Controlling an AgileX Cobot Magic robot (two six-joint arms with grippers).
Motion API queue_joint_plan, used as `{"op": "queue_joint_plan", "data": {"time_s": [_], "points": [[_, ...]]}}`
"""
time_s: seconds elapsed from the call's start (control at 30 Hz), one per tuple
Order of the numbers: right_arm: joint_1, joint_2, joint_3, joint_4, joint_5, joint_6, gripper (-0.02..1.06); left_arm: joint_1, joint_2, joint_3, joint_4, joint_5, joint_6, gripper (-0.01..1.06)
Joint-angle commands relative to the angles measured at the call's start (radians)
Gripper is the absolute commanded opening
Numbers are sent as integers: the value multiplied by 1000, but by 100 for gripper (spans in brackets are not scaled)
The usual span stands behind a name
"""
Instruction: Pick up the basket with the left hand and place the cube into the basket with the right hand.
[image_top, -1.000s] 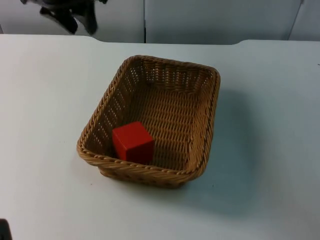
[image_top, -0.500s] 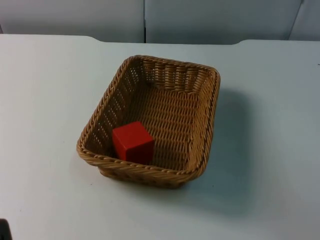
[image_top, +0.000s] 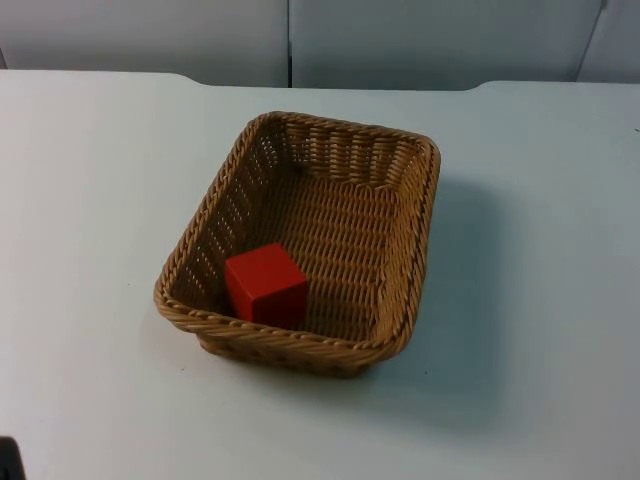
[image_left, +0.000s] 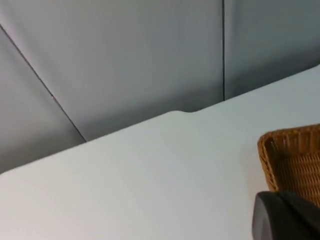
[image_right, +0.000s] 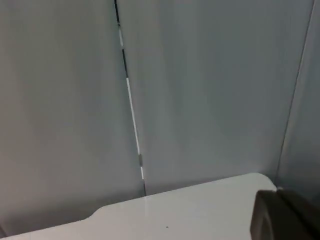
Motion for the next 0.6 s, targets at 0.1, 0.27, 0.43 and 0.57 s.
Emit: {"op": "queue_joint_plan", "data": {"time_s": [0.1,0.27,0.43,0.57], "points": [[-5,-357,464,75,-231,-11,1,-2,-305,441,-2,-185,-67,0],[-5,-627,732,255,-144,-227,1,-2,-668,745,-32,-221,-92,0],[-5,-713,780,438,4,-392,1,-2,-877,809,-36,-65,-92,0],[-5,-770,845,469,41,-396,1,-2,-1002,839,-61,-19,-92,0]]}}
